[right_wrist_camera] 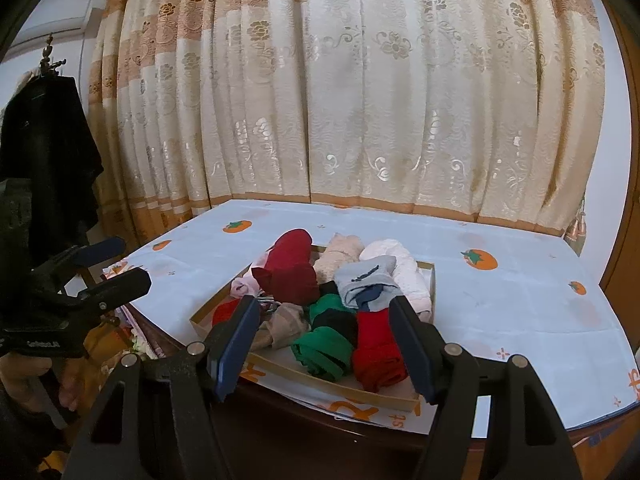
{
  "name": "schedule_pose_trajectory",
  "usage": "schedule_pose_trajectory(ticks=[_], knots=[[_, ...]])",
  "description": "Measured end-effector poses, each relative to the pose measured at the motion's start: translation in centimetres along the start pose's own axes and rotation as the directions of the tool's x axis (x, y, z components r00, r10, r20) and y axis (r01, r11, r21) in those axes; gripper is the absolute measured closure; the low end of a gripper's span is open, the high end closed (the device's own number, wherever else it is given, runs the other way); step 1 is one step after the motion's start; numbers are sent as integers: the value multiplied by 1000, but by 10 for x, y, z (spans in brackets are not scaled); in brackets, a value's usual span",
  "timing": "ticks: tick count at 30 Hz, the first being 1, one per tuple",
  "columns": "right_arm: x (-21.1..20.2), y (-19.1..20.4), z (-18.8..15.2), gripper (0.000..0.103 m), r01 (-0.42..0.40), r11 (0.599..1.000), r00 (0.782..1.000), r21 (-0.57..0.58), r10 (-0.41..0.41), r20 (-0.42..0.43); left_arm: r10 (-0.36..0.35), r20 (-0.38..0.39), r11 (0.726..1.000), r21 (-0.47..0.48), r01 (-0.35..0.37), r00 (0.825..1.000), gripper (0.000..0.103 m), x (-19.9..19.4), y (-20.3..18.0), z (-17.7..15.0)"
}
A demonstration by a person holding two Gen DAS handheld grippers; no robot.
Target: Take underwear out of drawer
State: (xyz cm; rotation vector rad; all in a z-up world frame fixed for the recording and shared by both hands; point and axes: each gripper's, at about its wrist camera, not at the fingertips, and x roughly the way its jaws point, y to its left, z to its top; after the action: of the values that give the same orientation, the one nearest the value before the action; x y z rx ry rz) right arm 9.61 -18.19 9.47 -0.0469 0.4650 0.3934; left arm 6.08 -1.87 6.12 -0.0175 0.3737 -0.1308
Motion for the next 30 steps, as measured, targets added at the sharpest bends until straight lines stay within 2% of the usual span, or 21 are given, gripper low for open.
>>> schedule_pose_trajectory(ticks=[14, 30], knots=[[0, 3, 2, 34, 2, 1000, 1000, -6, -2, 15, -2, -36, 1000, 16, 2, 999, 0, 6, -2, 1], [3, 1, 4, 34, 0, 1000, 1000, -11, 0, 9, 43, -47, 999, 22, -42, 998, 0, 9, 0, 6]])
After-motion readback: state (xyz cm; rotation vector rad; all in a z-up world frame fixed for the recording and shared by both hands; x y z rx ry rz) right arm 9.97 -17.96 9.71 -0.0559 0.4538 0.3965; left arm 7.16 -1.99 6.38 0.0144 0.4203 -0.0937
